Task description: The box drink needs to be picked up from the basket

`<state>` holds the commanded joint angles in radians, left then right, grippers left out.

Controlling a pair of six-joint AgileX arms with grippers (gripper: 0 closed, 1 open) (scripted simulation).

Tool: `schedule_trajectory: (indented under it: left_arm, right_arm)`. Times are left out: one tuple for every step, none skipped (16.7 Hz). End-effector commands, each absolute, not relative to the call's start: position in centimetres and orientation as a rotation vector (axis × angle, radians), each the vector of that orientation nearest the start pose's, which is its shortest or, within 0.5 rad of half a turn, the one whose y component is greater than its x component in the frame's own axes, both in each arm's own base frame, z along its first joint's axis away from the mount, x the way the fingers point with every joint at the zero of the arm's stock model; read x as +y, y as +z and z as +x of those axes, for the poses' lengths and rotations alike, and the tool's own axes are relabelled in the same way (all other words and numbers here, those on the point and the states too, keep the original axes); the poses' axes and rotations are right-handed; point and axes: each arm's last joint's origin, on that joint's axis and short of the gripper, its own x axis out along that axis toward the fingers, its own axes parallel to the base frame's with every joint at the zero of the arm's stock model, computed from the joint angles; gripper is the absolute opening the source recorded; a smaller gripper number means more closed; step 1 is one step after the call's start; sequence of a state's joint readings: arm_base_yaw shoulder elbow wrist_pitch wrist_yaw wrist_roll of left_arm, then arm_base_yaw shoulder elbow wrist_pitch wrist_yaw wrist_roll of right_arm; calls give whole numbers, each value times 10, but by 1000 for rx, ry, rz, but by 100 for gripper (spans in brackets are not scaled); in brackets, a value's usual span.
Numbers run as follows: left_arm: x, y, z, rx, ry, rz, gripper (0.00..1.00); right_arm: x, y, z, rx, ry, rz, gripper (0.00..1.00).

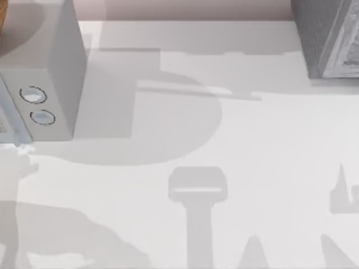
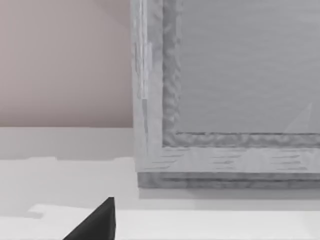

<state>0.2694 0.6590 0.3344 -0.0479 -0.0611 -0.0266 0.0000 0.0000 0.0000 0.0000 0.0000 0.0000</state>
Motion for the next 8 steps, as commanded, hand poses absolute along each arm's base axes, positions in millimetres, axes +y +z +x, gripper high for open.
schedule_trajectory:
  left_arm:
    - [45, 201, 158, 363, 335, -70, 0]
    - [47, 198, 161, 360, 336, -71, 0]
    - [48, 193, 164, 358, 336, -72, 0]
    - [49, 189, 167, 357, 335, -73, 0]
    - [49, 184, 169, 355, 334, -73, 0]
    - [50, 180, 171, 354, 332, -74, 0]
    - [50, 176, 172, 352, 331, -74, 0]
    - [51, 173, 173, 351, 330, -75, 0]
  right_arm:
    - [-1, 160, 106, 0, 0, 0, 100]
    - [-1, 160, 106, 0, 0, 0, 100]
    - [-1, 160, 106, 0, 0, 0, 100]
    - [-1, 160, 106, 0, 0, 0, 100]
    - [-1, 160, 106, 0, 0, 0, 100]
    - [-1, 160, 106, 0, 0, 0, 100]
    - [-1, 160, 106, 0, 0, 0, 100]
    - [-1, 160, 106, 0, 0, 0, 100]
